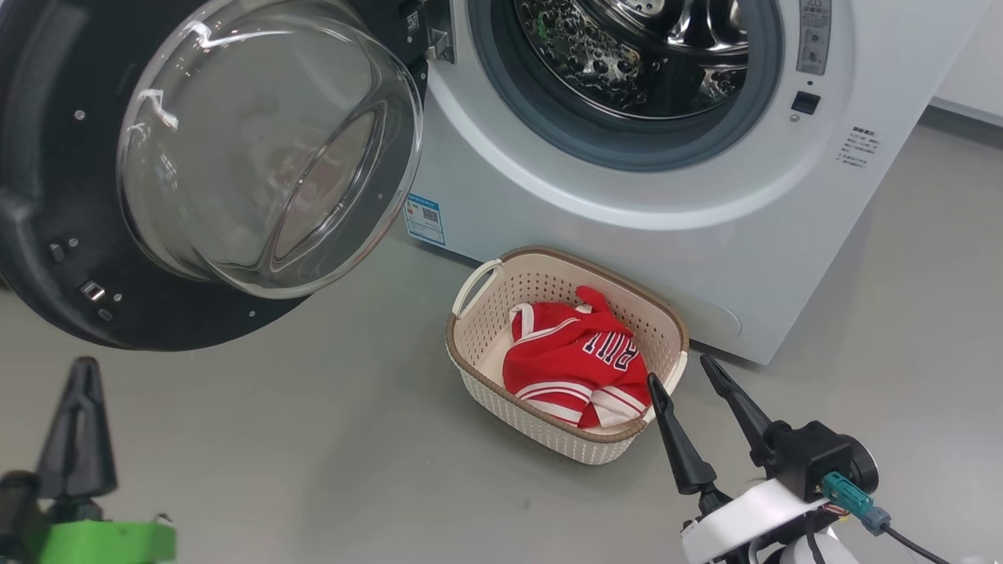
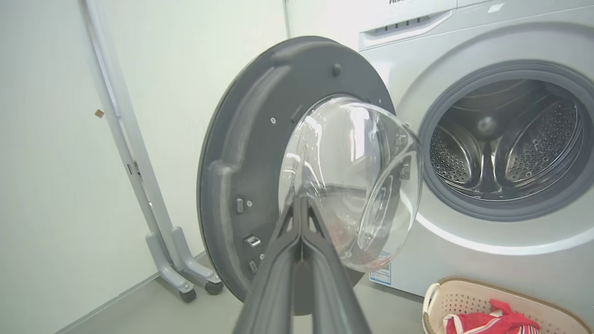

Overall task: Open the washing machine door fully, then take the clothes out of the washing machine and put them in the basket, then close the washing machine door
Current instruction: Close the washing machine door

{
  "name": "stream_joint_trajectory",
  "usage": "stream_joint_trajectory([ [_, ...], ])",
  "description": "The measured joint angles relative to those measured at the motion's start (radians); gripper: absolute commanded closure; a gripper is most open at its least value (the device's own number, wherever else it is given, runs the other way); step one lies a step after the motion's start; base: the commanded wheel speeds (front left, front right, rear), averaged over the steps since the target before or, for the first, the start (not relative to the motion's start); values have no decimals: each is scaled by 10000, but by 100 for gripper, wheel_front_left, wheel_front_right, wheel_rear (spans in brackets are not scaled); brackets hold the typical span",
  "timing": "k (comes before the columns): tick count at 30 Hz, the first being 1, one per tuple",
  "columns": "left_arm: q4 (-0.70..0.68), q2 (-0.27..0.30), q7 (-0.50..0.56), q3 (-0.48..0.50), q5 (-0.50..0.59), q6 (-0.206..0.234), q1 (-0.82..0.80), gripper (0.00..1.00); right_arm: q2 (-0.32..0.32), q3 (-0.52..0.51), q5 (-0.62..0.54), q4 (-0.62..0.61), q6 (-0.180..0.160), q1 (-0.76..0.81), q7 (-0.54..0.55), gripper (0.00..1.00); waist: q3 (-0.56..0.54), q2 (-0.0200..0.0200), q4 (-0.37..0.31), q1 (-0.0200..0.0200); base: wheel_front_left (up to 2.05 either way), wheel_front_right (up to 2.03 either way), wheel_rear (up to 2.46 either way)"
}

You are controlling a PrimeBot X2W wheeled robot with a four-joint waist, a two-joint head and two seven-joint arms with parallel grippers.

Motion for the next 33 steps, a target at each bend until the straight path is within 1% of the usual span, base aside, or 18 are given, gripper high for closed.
stream_joint_trajectory([
  [4, -293, 564, 0, 802, -29, 4, -383, 100, -12, 42, -65, 0, 0, -1, 0, 0, 122, 1, -189, 0, 0, 0, 0],
  [6, -435, 817, -4, 1193, -209, 4, -544, 100, -36, 44, -90, -4, 0, -1, 0, 0, 194, 0, -296, 1, 0, 0, 0],
  [9, -497, 1139, -44, 1841, -757, -21, -954, 100, -127, 38, -109, -33, 0, -7, 0, 0, 323, 0, -446, 1, 0, 0, 0],
  [11, -500, 1354, -46, 2249, -1254, -127, -1323, 100, -201, 31, -125, -46, 0, -23, 0, 0, 423, 0, -537, 0, 0, 0, 0],
  [12, -395, 1572, -44, 2673, -1624, -132, -1635, 100, -259, 42, -182, -46, 0, -68, 0, 0, 528, 0, -622, 1, 0, 0, 0],
  [13, -305, 1733, -17, 2851, -1770, -163, -1749, 100, -290, 44, -213, -50, 0, -106, 0, 0, 583, 0, -665, 1, 0, 0, 0],
  [16, 100, 2128, 366, 3308, -2255, -230, -2046, 100, -385, 38, -265, -109, 0, -170, 0, 0, 755, 0, -787, 1, 0, 0, 0],
  [19, 725, 2230, 853, 3799, -3196, -305, -2534, 100, -506, 46, -291, -113, 0, -216, 0, 0, 927, 0, -909, 1, 0, 0, 0],
  [21, 1212, 2215, 1214, 4251, -4119, -305, -2939, 100, -539, 142, -293, -111, 0, -300, 0, 0, 1018, 0, -1005, 1, 0, 0, 0],
  [26, 2508, 2259, 2217, 5129, -5664, -230, -3642, 100, -564, 399, -297, -123, 0, -496, 0, 0, 1214, 0, -1276, 1, 0, 0, 0],
  [28, 2842, 2347, 2573, 5285, -6004, -88, -3890, 100, -627, 422, -385, -146, 0, -534, 0, 0, 1311, 0, -1368, 1, 0, 0, 0],
  [31, 3208, 2736, 3058, 5415, -6123, 50, -4208, 100, -805, 410, -410, -178, 0, -537, 0, 0, 1481, 0, -1493, 1, 0, 0, 0],
  [33, 3547, 2803, 3432, 5609, -6485, 203, -4528, 100, -888, 389, -441, -205, 0, -548, 0, 0, 1600, 0, -1573, 1, 0, 0, 0],
])
